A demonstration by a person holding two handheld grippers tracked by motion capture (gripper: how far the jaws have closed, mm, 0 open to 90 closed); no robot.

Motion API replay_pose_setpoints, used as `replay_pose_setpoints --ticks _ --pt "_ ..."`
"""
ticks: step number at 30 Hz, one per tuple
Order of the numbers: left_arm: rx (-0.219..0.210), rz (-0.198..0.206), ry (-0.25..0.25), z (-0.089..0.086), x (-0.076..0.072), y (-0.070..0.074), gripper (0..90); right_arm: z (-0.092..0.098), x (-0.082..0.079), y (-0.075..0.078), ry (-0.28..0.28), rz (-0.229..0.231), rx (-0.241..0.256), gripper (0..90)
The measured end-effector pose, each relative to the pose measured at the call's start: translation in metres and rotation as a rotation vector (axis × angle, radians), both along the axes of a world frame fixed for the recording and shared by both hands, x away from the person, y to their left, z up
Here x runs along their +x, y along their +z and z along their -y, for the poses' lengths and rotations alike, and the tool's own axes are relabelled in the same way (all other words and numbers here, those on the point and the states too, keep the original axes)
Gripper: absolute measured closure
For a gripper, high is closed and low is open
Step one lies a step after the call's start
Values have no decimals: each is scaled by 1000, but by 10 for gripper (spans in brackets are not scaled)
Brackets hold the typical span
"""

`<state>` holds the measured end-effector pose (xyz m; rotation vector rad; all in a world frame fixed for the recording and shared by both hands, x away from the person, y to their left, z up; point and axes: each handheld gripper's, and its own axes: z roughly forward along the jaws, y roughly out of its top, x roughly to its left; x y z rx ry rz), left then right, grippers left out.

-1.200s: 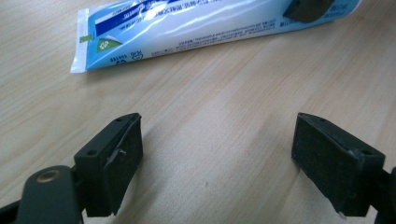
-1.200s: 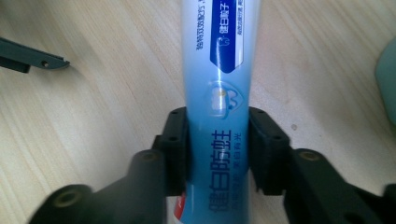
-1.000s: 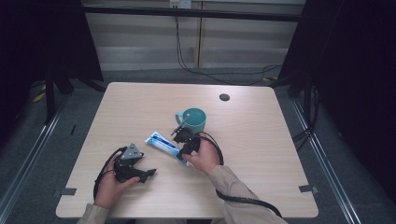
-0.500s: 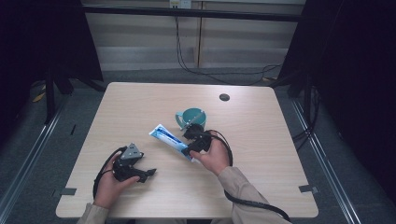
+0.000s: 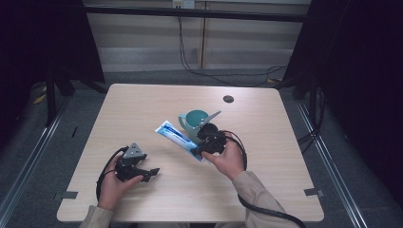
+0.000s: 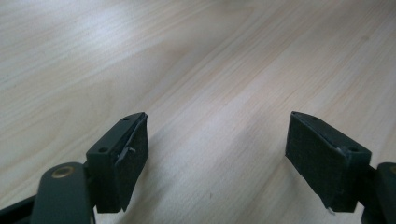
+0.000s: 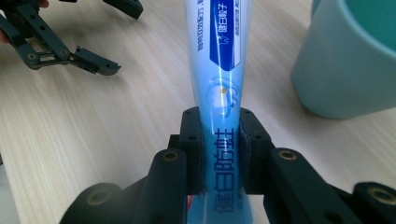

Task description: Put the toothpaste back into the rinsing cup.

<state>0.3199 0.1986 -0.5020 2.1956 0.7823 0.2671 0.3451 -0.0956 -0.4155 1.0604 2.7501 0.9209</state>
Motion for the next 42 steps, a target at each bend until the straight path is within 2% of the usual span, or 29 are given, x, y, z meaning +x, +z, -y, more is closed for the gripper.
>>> replay_pose_setpoints --ticks 4,5,8,12,20,28,33,42 --pt "-25 -13 -16 4 2 3 215 8 -1 7 -13 22 32 751" --pt "-44 -21 -14 6 2 3 215 9 -2 8 -13 23 40 751" --pt "-48 -15 -15 9 3 5 222 11 -4 12 -16 35 45 752" --pt "-79 -23 -24 16 6 11 228 16 -5 17 -20 47 61 751" --pt "-159 -59 -23 25 15 20 228 26 -7 25 -35 75 91 752" --pt "-249 -101 -18 32 20 26 238 37 -11 26 -48 94 134 752" --pt "-321 -122 -13 37 23 31 245 40 -13 27 -51 98 152 752" --pt "-381 -137 -13 44 28 38 259 42 -15 22 -56 112 169 751"
